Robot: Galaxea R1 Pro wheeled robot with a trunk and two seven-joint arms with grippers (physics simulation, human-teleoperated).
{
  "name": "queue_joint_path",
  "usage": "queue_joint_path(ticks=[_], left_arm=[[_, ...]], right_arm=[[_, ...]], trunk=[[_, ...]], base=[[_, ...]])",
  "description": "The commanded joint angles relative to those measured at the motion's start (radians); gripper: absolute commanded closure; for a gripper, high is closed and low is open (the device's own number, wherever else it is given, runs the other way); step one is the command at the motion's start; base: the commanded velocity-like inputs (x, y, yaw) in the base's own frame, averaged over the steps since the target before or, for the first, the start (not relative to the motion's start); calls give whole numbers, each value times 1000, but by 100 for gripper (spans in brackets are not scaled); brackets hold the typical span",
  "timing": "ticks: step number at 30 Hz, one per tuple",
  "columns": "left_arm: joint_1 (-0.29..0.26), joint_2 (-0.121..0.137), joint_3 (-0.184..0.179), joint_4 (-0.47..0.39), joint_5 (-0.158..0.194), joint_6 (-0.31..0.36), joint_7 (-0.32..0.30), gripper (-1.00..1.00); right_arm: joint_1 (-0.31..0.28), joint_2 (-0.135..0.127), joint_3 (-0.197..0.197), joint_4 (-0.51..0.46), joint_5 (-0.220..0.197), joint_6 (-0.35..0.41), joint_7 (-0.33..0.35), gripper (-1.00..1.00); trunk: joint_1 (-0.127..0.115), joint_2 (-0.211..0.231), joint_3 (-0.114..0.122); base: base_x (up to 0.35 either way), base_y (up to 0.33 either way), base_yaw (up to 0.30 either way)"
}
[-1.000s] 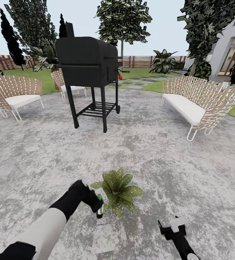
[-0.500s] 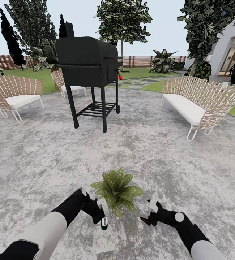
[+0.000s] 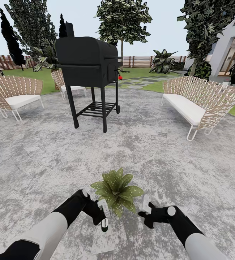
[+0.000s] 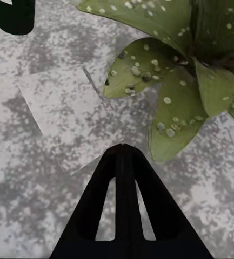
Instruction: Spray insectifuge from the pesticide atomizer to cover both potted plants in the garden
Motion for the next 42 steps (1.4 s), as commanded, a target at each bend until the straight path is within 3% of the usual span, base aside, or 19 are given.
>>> queue_joint_path(ticks=[1, 4, 8, 13, 16, 22, 28, 42], left_arm=[[0, -2, -3, -3, -1, 11, -5, 100], [0, -7, -8, -8, -2, 10, -4, 100], [0, -7, -8, -13, -2, -25, -3, 100], [0, -8, -4, -16, 2, -59, 2, 100], [0, -8, -3, -16, 3, -64, 6, 100], [1, -9, 1, 1, 8, -157, 17, 100], [1, -9, -1, 67, 4, -164, 55, 100], [1, -21, -5, 72, -4, -151, 59, 100]], right_arm=[[-1, 7, 5, -1, 8, -5, 5, 100], [-1, 42, 44, 0, 8, 0, 5, 100], [-1, 58, 69, -1, 8, 19, 5, 100], [-1, 63, 72, -2, 8, 21, 8, 100], [-4, 76, 72, -15, 9, 21, 50, 100], [-11, 87, 72, -50, 8, 34, 81, 100], [-23, 91, 72, -66, 5, 52, 85, 100], [-50, 146, 72, -73, 5, 70, 86, 100]], trunk=[[0, 0, -1], [0, 0, -1], [0, 0, -1], [0, 0, -1], [0, 0, -1], [0, 0, -1], [0, 0, -1], [0, 0, -1]], base=[[0, 0, 0], [0, 0, 0], [0, 0, 0], [0, 0, 0], [0, 0, 0], [0, 0, 0], [0, 0, 0], [0, 0, 0]])
